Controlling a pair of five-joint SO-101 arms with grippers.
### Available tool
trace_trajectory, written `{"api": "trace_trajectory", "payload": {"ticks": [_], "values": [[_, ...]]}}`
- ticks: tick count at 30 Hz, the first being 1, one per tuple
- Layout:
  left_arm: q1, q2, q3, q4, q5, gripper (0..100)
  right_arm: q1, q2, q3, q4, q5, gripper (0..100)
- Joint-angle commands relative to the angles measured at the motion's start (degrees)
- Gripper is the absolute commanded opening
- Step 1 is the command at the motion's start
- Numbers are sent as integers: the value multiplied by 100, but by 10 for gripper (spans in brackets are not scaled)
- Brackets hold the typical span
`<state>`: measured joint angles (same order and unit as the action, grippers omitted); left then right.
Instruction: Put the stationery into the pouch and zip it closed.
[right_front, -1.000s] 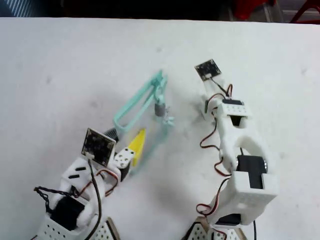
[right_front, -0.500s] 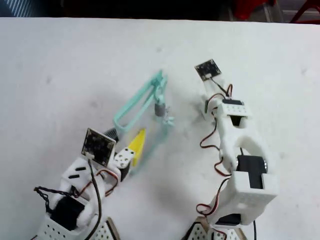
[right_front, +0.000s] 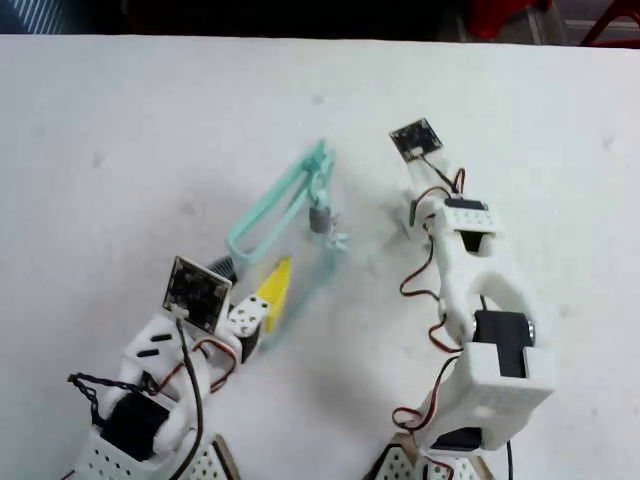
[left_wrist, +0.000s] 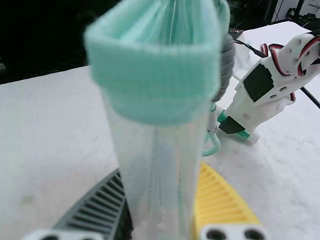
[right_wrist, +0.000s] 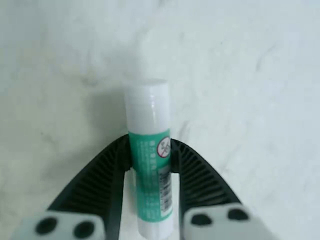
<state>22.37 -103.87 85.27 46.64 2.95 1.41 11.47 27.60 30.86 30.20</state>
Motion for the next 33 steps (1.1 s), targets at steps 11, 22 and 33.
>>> {"api": "trace_trajectory", "payload": {"ticks": [11, 22, 33], "values": [[136, -66, -176, -114, -18, 173, 136, -514, -123, -66, -343, 17], [136, -66, -211, 18, -9, 172, -409, -3213, -1081, 2167, -352, 17], [92, -66, -185, 123, 475, 172, -1429, -4822, -1073, 2888, -360, 17]]}}
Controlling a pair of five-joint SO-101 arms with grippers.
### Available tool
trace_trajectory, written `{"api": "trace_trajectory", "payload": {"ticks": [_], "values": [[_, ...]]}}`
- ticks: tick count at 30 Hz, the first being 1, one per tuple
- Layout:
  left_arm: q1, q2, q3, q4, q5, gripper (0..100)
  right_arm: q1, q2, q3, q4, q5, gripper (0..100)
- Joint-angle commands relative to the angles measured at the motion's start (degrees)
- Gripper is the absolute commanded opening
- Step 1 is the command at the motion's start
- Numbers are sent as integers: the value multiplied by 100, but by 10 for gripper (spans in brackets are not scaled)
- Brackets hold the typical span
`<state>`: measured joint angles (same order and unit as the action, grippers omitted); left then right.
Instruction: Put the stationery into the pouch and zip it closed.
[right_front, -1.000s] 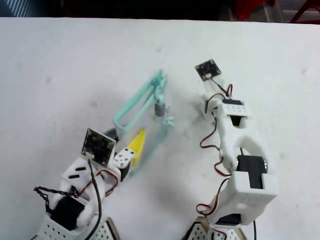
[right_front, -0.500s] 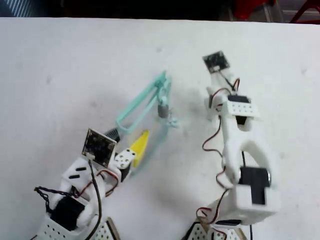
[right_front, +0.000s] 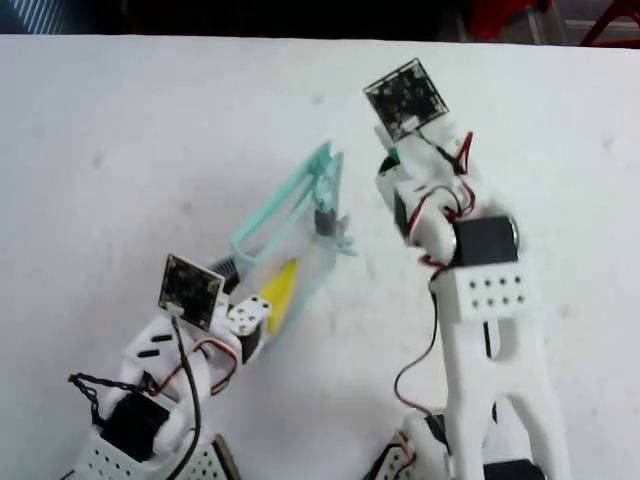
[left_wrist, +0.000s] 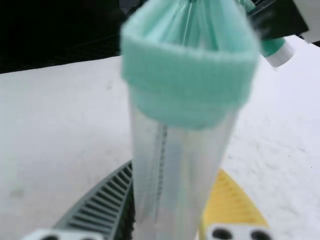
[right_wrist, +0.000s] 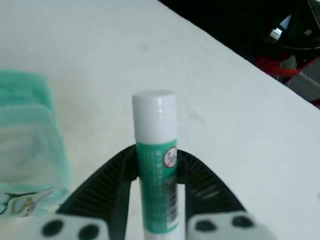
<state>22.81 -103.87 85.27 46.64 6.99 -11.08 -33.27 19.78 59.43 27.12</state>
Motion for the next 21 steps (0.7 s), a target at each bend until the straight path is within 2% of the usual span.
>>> {"api": "trace_trajectory", "payload": {"ticks": [1, 9, 18, 21], "values": [[48, -66, -202, 149, 70, 172, -215, -400, -299, 31, -53, 17], [84, -66, -211, 167, 62, 172, -215, -910, -325, -4, -703, 17], [57, -66, -211, 158, 62, 172, -233, -1508, -316, -4, -703, 17], [57, -66, -211, 158, 62, 172, -532, -1868, -308, -4, -703, 17]]}}
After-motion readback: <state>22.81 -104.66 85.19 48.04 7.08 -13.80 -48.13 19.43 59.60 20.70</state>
